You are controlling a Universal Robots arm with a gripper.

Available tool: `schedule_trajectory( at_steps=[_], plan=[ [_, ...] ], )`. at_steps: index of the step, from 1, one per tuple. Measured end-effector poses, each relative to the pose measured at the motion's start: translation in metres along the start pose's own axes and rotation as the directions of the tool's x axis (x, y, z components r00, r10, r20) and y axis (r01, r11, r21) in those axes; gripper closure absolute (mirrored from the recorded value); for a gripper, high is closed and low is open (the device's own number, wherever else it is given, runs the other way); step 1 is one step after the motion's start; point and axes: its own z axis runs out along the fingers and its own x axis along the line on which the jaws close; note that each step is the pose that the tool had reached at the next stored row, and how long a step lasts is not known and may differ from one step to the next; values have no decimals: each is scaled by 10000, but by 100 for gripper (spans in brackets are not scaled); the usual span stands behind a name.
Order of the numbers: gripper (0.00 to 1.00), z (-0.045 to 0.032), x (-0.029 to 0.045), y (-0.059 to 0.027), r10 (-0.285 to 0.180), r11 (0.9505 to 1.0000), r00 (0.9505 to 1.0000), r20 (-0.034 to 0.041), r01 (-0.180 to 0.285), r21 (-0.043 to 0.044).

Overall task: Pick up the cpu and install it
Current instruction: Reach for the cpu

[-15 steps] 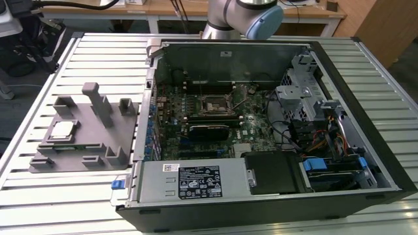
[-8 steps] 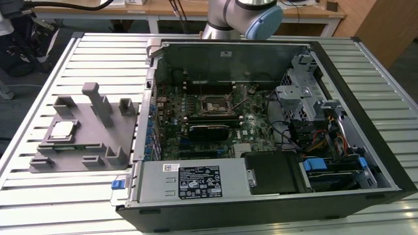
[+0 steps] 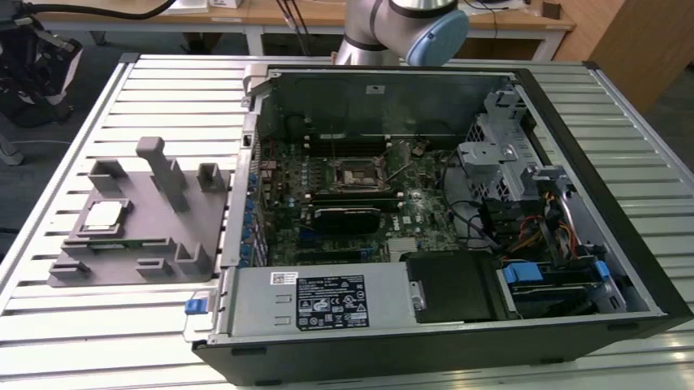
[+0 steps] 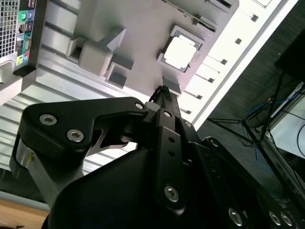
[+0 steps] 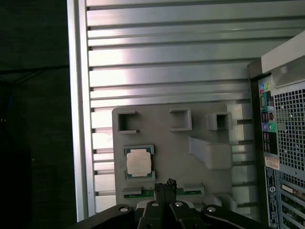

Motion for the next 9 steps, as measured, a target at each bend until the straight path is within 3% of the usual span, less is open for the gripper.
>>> schedule_trajectory(
  at_steps=[9],
  plan=[
    [89,14,183,-15,0,10000,10000,-16,0,1]
  ],
)
